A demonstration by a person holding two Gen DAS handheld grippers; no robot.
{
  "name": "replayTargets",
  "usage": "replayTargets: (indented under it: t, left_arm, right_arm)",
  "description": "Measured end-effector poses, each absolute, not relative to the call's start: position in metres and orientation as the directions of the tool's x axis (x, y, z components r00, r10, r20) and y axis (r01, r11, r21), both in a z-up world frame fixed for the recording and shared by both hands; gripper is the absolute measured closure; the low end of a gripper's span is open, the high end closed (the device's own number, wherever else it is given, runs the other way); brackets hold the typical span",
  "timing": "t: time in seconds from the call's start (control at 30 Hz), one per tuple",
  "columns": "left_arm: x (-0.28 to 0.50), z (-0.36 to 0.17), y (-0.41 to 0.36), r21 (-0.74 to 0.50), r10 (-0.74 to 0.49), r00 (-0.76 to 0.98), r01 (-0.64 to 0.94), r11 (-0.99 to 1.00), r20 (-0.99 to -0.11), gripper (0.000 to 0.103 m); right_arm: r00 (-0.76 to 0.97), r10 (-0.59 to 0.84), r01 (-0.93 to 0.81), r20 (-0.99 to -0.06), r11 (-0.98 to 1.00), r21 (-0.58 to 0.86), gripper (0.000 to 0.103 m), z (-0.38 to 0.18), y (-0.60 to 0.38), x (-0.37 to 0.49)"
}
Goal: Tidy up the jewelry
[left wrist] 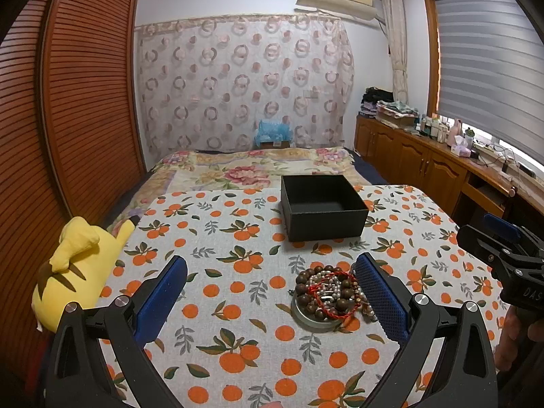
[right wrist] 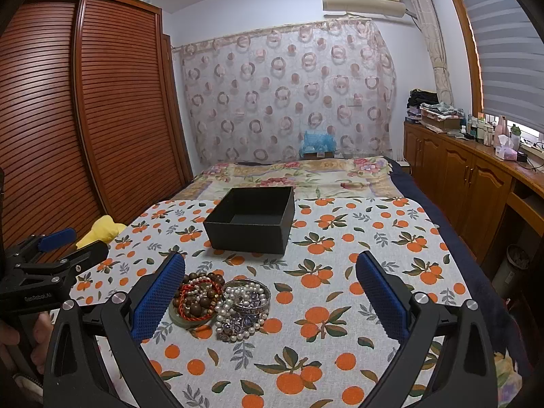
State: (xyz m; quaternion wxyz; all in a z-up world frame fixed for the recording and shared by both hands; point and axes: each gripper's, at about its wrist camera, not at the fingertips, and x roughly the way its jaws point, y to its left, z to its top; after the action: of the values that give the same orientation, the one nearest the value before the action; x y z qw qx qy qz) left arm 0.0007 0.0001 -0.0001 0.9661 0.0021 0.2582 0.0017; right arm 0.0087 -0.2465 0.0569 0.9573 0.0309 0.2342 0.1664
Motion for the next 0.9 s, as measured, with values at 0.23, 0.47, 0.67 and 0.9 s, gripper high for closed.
replayTargets:
  t: [0.23, 0.47, 0.67, 0.9]
  left_arm:
    - [0.0005, 0.0001, 0.0, 0.004, 0.004, 0.867, -0.003, 1.0, -0.498, 0.007]
    - [0.001, 0.0016, -0.0037, 0.003, 0.003, 0.869, -0.001, 1.0, -0.494, 0.007]
    - [0.0003, 0.0016, -0.0031, 0.002, 0.003, 0.87, -0.002, 1.0, -0.492, 0.007]
    - [-0.0041, 0.0072, -0.0012, 0.0, 0.002, 0.871, -0.002, 1.0, -0.492, 0.007]
  right_arm:
    - [0.834, 0.332, -0.305, -0.44, 0.943, 0.135, 0.002, 0.0581, -0.2473, 0.0085]
    - [0.835, 0.332, -0.303, -0.438, 0.943, 0.137, 0.002, 0.0549, -0.245, 0.0085]
    - [0.835, 0.332, -0.303, -0.439, 0.943, 0.137, 0.002, 0.0574, -0.2469, 0.0084]
    - [0.835, 0.333, -0.304, -0.438, 0.943, 0.138, 0.002, 0.0578, -0.2467, 0.0083]
